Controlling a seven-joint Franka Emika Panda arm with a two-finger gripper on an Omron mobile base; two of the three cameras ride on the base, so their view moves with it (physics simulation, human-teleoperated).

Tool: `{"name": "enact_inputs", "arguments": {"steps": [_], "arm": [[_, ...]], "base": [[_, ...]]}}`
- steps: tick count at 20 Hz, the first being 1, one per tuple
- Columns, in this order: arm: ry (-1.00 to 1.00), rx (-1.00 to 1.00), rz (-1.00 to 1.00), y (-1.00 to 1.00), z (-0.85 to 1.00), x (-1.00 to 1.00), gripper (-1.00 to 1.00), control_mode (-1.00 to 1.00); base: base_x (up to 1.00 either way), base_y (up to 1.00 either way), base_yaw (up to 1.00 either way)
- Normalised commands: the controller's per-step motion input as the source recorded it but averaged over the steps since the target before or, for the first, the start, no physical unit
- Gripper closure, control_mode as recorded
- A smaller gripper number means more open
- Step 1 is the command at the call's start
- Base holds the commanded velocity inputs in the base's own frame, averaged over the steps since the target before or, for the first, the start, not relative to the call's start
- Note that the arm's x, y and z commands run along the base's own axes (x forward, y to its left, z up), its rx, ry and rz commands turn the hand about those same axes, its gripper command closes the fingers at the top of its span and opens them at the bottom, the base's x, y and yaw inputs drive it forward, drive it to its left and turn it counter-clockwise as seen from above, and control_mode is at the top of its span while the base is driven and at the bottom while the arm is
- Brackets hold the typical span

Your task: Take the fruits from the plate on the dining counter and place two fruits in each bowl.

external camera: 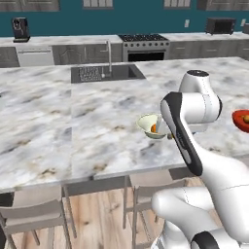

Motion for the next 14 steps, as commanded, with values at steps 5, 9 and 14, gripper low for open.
{"name": "enact_inputs", "arguments": {"steps": [5, 9, 14], "arm": [[0.0, 0.0, 0.0, 0.0, 0.0, 0.0, 1.0, 1.0], [0.0, 0.0, 0.0, 0.0, 0.0, 0.0, 1.0, 1.0], [0.0, 0.0, 0.0, 0.0, 0.0, 0.0, 1.0, 1.0]], "base": [[0.02, -0.5, 0.0], [0.29, -0.06, 0.0], [0.42, -0.01, 0.0]]}}
